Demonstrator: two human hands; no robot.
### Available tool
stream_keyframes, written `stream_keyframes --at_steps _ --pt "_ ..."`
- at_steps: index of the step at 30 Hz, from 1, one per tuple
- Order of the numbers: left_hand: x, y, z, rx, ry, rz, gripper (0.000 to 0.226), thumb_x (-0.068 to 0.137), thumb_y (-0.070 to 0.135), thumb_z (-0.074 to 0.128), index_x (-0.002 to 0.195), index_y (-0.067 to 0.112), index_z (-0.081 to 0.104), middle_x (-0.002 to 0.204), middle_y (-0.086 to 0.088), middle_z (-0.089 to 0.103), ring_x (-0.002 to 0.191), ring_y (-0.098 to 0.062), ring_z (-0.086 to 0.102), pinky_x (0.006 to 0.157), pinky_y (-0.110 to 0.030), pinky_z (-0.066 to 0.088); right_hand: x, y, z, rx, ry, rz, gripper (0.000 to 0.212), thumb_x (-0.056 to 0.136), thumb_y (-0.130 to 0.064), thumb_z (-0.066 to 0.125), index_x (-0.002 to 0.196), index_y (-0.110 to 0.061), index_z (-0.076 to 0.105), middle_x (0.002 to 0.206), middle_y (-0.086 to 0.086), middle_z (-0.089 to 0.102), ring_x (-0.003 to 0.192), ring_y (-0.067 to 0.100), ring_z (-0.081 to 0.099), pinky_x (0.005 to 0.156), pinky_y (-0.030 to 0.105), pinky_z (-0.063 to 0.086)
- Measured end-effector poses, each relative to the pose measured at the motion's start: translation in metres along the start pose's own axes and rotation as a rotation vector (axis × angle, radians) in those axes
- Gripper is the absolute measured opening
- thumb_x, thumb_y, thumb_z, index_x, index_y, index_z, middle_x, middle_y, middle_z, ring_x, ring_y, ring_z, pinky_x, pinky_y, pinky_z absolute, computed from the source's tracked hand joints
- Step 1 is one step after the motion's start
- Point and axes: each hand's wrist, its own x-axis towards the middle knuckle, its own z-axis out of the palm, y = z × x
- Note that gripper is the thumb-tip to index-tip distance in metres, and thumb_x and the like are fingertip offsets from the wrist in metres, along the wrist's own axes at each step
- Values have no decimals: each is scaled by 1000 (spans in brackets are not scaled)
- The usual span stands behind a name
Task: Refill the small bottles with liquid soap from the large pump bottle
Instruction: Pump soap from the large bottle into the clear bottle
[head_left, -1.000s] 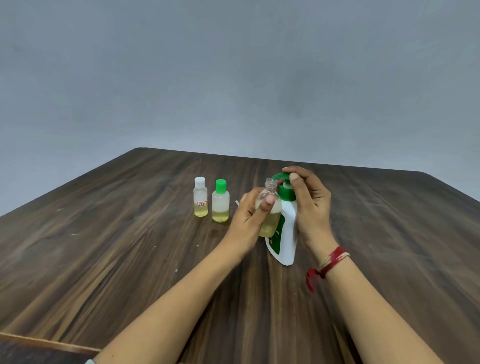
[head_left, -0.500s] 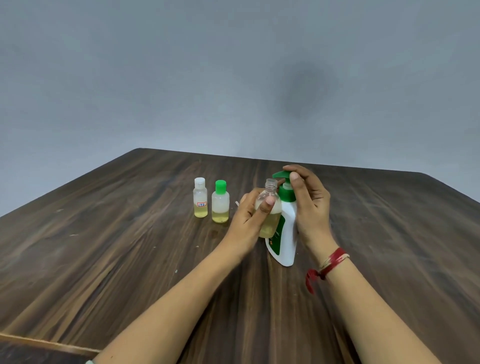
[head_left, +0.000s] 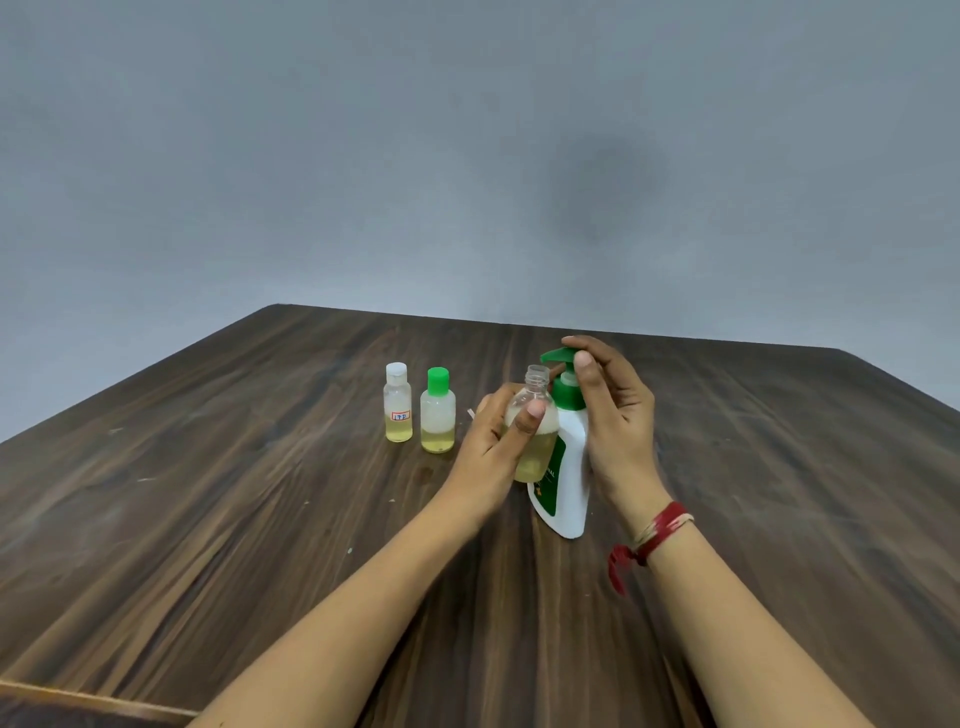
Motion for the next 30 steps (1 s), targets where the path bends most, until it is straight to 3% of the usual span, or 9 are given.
stream_keyframes --at_steps 4,6,9,18,22,30 --pt "0 1 0 18 2 -12 60 68 85 49 102 36 60 109 -9 61 113 -30 54 93 -38 46 3 0 1 -13 -3 -15 16 88 -28 60 98 -18 68 93 -9 71 90 13 67 75 22 53" --pt "0 1 0 16 2 -9 56 68 85 49 100 40 60 106 -5 62 111 -27 54 92 -35 47 4 2 1 -27 -2 -20 18 86 -29 58 95 -17 68 90 -9 71 88 12 66 75 22 52" --pt "0 2 -1 12 4 -6 46 69 84 49 94 47 61 105 -6 62 110 -30 54 93 -41 46 4 2 1 -40 -2 -21 14 87 -22 56 93 -17 68 87 -9 71 84 11 65 74 22 52" --pt "1 -1 -1 15 -4 9 47 73 82 49 96 44 61 108 -11 61 112 -36 52 99 -57 42 2 0 0 -17 -4 4 17 91 -22 56 102 -19 68 100 0 70 96 20 67 78 26 54" --pt "1 -1 -1 18 -4 -9 47 72 83 49 97 45 61 110 -10 61 114 -32 52 100 -55 42 3 -1 1 -27 -7 -9 15 91 -19 55 100 -16 67 98 4 70 92 16 67 76 22 53" --pt "0 0 -1 11 0 -9 55 71 83 50 100 38 61 109 -11 61 113 -32 52 100 -50 45 4 -1 0 -32 -21 -24 19 84 -30 60 94 -17 68 88 -10 72 85 11 67 74 22 53"
